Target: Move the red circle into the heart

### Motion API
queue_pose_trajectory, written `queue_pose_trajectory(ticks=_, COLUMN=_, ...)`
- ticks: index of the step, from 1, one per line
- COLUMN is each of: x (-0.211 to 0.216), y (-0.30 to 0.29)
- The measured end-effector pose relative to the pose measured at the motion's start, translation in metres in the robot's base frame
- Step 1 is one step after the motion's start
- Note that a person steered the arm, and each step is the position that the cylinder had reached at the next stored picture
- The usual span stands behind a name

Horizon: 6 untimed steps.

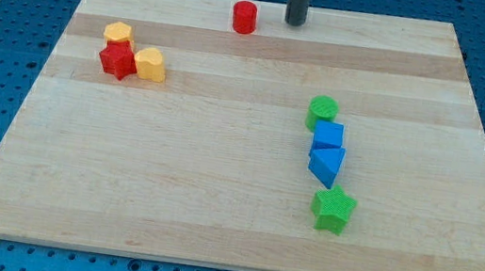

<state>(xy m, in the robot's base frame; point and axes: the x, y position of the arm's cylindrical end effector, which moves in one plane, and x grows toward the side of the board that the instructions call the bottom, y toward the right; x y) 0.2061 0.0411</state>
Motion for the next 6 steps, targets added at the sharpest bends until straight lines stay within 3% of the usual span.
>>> queue_pose_trajectory(ticks=1, x=0.010, y=-0.093)
queue_pose_trajectory(ticks=2, x=0.062, y=-0.129)
queue_pose_trajectory(ticks=3, x=0.084, y=-0.161)
queue_pose_trajectory(ticks=4, x=0.036, y=-0.141)
queue_pose_trajectory(ticks=5, x=0.027, y=-0.084)
queue_pose_trajectory(ticks=6, x=0.072, y=-0.074)
